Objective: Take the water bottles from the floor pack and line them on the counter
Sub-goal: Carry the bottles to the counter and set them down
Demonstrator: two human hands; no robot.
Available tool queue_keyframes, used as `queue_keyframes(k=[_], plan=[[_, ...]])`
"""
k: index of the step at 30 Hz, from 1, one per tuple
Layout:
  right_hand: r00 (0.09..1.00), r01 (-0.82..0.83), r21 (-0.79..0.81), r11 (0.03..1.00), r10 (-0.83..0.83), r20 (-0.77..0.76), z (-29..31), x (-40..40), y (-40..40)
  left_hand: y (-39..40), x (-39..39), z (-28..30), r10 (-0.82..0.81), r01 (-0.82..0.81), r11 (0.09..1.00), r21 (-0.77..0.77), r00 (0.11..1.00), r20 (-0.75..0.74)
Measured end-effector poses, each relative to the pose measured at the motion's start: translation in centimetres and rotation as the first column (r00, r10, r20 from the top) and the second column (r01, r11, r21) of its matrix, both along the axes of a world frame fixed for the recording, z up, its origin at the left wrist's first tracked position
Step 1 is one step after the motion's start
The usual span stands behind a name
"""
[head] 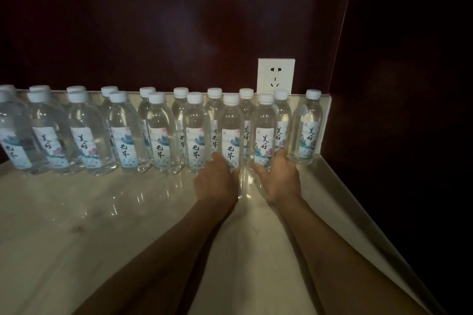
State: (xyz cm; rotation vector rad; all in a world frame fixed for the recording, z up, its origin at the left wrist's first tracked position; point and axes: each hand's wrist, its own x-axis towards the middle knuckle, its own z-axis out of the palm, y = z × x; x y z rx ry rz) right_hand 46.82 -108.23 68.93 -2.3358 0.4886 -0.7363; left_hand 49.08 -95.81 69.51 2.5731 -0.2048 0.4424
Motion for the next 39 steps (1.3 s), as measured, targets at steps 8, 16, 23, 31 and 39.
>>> queue_keyframes(k=[8,16,23,31,39], plan=[[0.993,0.11,-0.087,0.99,-0.114,-0.043,0.2,-0.1,1.0,0.2,0.1,-0.2,0.021,-0.023,0.997,-0.067,0.999,-0.027],[0.994,0.104,-0.072,0.992,-0.106,-0.032,0.0,0.0,0.9,0.3,0.0,-0.2,0.028,-0.029,0.997,-0.073,1.0,-0.013],[0.997,0.067,-0.05,0.997,-0.068,-0.026,-0.1,0.0,0.9,0.2,0.0,-0.5,0.025,-0.025,0.996,-0.089,1.0,-0.003],[0.997,0.064,-0.056,0.996,-0.066,-0.027,-0.2,0.2,0.8,0.4,-0.1,-0.3,0.019,-0.019,0.996,-0.083,1.0,0.003],[0.998,0.05,-0.006,0.999,-0.051,-0.028,-0.4,0.2,0.6,0.5,-0.5,0.2,0.022,-0.025,0.997,-0.077,0.999,-0.037]])
